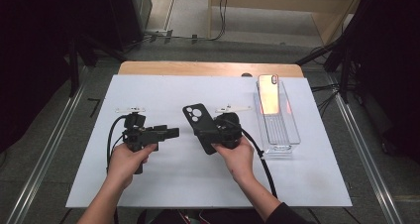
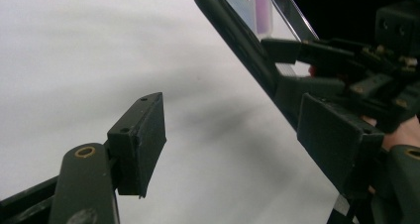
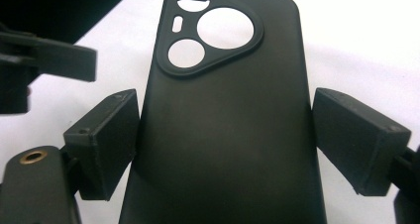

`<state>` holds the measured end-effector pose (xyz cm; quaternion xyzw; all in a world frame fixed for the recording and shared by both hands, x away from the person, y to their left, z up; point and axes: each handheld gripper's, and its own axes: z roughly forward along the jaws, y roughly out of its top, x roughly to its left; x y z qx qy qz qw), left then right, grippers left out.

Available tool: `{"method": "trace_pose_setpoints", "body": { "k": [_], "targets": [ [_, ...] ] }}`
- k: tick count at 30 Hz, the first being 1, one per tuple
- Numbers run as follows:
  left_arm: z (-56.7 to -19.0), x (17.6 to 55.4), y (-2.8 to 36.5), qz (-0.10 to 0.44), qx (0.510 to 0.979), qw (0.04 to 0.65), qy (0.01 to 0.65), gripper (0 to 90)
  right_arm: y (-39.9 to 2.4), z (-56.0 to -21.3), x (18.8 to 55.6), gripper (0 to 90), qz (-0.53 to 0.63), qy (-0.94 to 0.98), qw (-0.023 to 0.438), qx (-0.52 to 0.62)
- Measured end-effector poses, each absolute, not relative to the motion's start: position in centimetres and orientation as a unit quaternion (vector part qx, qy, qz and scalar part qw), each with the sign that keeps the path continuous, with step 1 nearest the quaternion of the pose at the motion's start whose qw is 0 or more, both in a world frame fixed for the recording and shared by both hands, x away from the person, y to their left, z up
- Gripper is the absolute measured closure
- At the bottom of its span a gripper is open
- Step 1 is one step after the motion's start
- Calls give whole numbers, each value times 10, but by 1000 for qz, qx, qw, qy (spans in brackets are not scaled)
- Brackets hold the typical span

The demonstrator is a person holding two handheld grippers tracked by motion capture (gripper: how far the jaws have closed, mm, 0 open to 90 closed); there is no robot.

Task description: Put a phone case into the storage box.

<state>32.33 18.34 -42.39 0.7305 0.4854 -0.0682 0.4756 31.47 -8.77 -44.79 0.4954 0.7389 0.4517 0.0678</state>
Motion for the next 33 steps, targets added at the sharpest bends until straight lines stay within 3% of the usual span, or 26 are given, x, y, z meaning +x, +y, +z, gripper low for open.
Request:
{"method": "trace_pose_setpoints", "body": {
  "k": [23, 33],
  "targets": [
    [-414, 349, 161, -46, 707, 464, 532, 323, -80, -462, 298, 121, 501, 704, 52, 501],
    [-418, 357, 153, -70, 693, 462, 549, 473, -76, -467, 291, 120, 523, 691, 47, 497]
  ]
}}
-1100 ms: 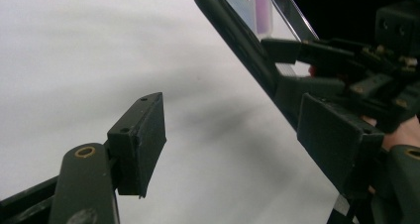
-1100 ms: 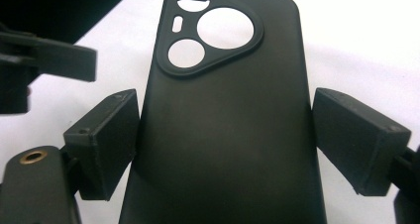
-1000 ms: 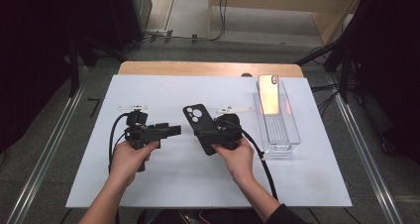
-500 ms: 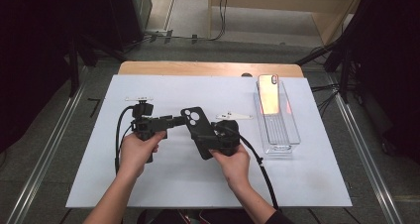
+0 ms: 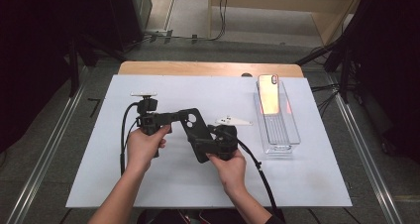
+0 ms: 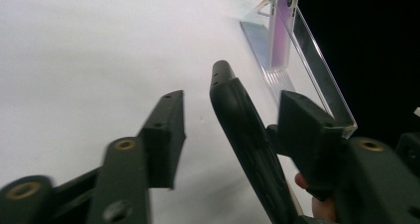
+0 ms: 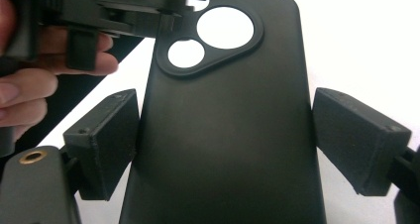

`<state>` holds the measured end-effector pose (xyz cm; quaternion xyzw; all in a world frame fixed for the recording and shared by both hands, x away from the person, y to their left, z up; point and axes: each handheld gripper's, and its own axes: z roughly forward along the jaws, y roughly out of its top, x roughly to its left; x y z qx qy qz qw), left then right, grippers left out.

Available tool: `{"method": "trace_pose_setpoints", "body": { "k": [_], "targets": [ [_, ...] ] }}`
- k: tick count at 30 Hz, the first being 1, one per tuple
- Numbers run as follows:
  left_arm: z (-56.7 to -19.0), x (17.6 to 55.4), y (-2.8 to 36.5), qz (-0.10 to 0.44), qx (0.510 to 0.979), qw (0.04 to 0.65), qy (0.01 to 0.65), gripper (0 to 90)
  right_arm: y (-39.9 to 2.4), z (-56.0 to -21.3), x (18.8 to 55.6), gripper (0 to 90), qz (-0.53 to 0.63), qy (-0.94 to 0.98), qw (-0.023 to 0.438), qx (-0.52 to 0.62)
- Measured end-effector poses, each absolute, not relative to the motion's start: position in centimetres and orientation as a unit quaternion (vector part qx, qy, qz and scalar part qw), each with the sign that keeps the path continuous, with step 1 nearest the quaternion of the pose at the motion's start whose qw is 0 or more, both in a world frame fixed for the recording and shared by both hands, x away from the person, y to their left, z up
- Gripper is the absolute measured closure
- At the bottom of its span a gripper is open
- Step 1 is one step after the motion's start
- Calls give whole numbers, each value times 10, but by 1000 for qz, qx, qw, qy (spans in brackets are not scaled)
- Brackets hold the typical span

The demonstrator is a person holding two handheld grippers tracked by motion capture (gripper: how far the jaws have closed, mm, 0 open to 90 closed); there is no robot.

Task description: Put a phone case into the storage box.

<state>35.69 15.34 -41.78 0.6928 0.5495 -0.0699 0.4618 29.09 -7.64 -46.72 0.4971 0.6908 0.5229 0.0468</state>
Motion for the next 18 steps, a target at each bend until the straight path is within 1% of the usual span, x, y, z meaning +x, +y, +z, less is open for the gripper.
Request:
{"method": "trace_pose_setpoints", "body": {
  "k": [1, 4, 6, 8, 14, 18],
  "targets": [
    [-419, 357, 154, -71, 690, 464, 551, 484, -76, -467, 290, 121, 523, 690, 46, 498],
    [-422, 359, 155, -89, 669, 474, 565, 557, -76, -468, 290, 120, 529, 685, 43, 499],
    [-424, 360, 155, -101, 666, 475, 566, 594, -75, -469, 289, 120, 536, 681, 39, 497],
    [-424, 360, 155, -103, 662, 479, 567, 672, -73, -470, 288, 120, 542, 679, 39, 494],
    [-425, 359, 156, -121, 647, 495, 567, 738, -68, -473, 287, 117, 540, 682, 50, 491],
    [-422, 357, 156, -128, 636, 508, 566, 765, -66, -475, 287, 113, 543, 681, 52, 488]
  ]
}}
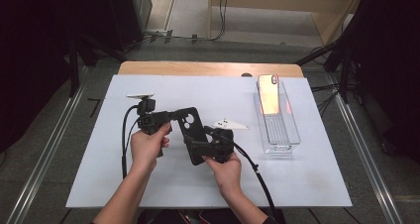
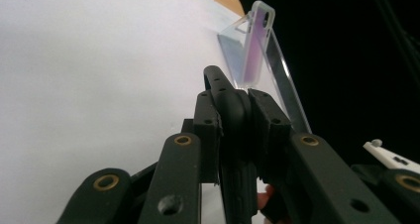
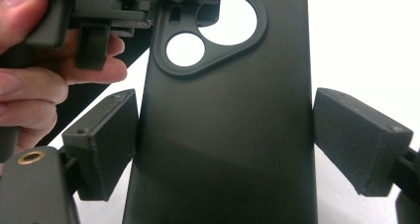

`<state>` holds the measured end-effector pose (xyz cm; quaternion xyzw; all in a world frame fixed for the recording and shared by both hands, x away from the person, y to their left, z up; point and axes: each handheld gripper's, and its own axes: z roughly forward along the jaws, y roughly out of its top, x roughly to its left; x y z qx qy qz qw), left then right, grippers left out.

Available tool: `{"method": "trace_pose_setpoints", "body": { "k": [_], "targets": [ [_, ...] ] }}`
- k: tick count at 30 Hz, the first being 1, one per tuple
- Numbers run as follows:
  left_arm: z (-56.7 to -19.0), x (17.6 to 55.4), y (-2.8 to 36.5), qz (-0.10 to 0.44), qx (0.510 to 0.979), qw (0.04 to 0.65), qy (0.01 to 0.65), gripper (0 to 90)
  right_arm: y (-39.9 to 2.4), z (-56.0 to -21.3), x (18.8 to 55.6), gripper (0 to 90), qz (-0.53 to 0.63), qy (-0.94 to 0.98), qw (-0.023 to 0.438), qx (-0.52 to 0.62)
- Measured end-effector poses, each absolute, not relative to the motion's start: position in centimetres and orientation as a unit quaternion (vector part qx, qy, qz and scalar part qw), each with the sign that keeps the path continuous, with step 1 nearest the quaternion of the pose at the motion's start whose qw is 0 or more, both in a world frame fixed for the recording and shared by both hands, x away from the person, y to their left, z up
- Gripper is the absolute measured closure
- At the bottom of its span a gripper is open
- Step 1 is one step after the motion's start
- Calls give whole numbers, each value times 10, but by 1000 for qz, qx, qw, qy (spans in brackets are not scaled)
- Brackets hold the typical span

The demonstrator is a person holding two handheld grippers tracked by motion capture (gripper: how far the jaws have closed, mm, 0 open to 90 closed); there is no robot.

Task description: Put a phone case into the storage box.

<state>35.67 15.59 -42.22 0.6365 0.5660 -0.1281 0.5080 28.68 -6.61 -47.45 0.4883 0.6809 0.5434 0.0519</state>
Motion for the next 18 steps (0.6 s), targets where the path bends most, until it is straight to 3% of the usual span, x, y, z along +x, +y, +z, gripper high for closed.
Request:
{"method": "trace_pose_setpoints", "body": {
  "k": [10, 13, 14, 18],
  "targets": [
    [-420, 355, 157, -156, 620, 524, 562, 781, -69, -470, 287, 103, 540, 695, 71, 469],
    [-416, 353, 155, -143, 630, 523, 556, 785, -73, -464, 291, 68, 541, 701, 47, 462],
    [-415, 353, 155, -139, 632, 522, 555, 786, -76, -463, 292, 0, 545, 701, 39, 459],
    [-413, 352, 156, -131, 635, 522, 554, 787, -86, -457, 297, 0, 540, 715, 27, 444]
  ]
}}
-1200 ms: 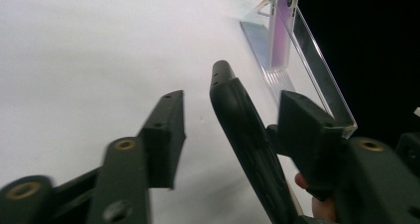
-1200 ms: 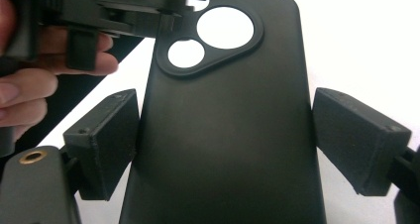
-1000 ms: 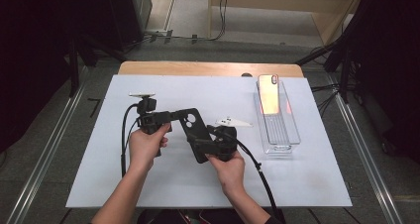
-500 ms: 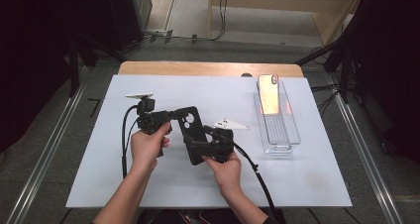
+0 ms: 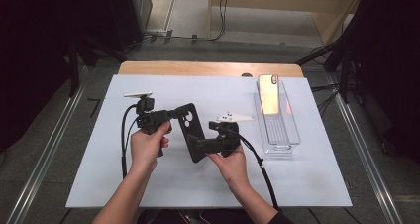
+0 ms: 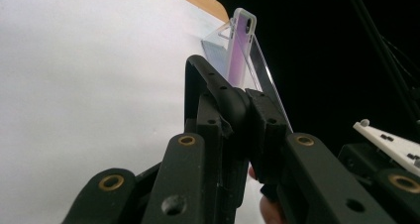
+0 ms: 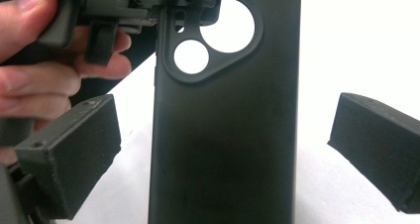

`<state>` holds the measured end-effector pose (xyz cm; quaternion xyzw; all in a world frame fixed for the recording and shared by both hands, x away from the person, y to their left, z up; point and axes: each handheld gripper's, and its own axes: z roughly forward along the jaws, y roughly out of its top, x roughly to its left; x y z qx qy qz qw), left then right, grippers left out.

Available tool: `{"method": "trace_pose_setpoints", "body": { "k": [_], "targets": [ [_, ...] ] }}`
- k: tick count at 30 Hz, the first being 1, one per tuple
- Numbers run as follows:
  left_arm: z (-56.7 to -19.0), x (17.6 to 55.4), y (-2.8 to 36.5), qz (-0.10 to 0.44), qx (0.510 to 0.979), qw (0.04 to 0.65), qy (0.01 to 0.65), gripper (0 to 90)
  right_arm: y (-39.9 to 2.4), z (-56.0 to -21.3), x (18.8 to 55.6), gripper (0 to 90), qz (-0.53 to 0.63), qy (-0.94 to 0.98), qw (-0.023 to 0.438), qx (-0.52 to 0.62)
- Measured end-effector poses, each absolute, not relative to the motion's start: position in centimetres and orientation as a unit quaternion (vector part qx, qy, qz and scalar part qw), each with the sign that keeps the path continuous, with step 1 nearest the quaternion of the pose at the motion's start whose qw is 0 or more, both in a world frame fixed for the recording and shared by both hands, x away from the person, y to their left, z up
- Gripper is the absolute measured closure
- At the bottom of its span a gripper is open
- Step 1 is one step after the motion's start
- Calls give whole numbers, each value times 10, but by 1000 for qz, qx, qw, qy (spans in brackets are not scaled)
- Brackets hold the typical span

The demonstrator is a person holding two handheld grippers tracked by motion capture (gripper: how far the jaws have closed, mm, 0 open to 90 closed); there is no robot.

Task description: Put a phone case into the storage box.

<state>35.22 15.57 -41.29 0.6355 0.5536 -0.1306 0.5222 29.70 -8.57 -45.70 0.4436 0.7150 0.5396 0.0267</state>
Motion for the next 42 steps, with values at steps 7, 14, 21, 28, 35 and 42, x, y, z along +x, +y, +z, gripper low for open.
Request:
{"method": "trace_pose_setpoints", "body": {
  "k": [7, 14, 21, 28, 35, 42],
  "targets": [
    [-410, 350, 154, -107, 644, 523, 548, 787, -99, -452, 301, 0, 517, 734, 11, 441],
    [-405, 343, 155, -51, 650, 543, 529, 786, -113, -447, 300, 0, 526, 744, 19, 412],
    [-404, 335, 148, 10, 659, 556, 506, 786, -123, -448, 297, 0, 528, 744, 36, 408],
    [-406, 329, 146, 34, 666, 572, 478, 786, -122, -450, 297, 0, 526, 750, 41, 398],
    [-404, 321, 141, 52, 682, 589, 431, 786, -126, -451, 299, 0, 520, 761, 35, 386],
    [-404, 316, 137, 46, 692, 590, 413, 786, -126, -447, 300, 0, 517, 775, 29, 362]
  ]
}}
